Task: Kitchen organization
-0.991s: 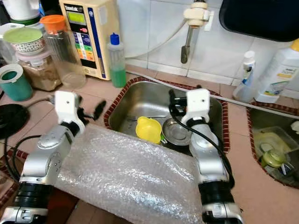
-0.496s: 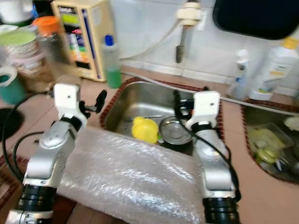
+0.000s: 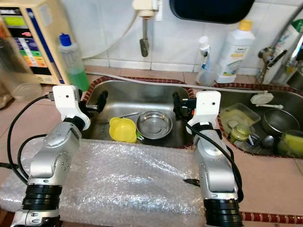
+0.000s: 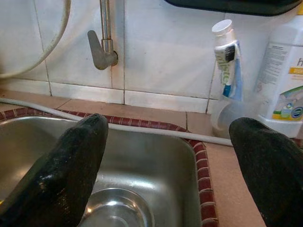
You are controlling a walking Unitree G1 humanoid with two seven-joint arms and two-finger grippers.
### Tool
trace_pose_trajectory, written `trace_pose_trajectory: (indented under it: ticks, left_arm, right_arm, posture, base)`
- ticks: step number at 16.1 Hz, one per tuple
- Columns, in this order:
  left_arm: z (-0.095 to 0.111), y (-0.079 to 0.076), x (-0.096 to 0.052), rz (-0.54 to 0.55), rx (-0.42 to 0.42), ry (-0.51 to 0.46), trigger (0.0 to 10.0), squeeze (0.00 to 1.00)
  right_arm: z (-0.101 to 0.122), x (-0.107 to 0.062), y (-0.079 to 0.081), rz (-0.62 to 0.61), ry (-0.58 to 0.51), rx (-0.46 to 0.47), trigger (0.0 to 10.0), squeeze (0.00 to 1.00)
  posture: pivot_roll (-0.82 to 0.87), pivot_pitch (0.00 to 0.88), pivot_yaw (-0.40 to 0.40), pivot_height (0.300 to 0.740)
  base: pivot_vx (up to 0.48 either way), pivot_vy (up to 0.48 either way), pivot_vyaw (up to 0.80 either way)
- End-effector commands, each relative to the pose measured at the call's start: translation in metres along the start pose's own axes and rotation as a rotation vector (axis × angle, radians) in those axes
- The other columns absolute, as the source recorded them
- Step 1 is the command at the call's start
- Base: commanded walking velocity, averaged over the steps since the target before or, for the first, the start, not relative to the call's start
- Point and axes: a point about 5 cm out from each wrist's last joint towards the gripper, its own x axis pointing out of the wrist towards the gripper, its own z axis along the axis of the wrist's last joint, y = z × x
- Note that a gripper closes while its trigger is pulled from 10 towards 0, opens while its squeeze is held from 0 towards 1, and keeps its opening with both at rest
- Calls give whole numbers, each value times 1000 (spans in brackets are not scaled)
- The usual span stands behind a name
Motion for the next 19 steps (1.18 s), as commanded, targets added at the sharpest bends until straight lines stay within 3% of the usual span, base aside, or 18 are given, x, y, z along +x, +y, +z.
trace_pose_trajectory:
  ticks: [1,13,19]
  left_arm:
    - [4,0,0,2,10,-1,10000,0]
    - [-4,-4,3,-13,-5,57,10000,0]
    - [-2,-2,4,-13,4,58,10000,0]
  right_arm:
    - [8,2,2,7,-24,12,10000,0]
    - [6,2,12,65,13,71,10000,0]
    - [7,4,12,64,18,86,10000,0]
  posture:
    - [24,0,7,740]
    - [18,0,4,740]
    - [25,0,4,740]
  base:
    - [0,0,0]
    - [-42,0,0]
    - [-264,0,0]
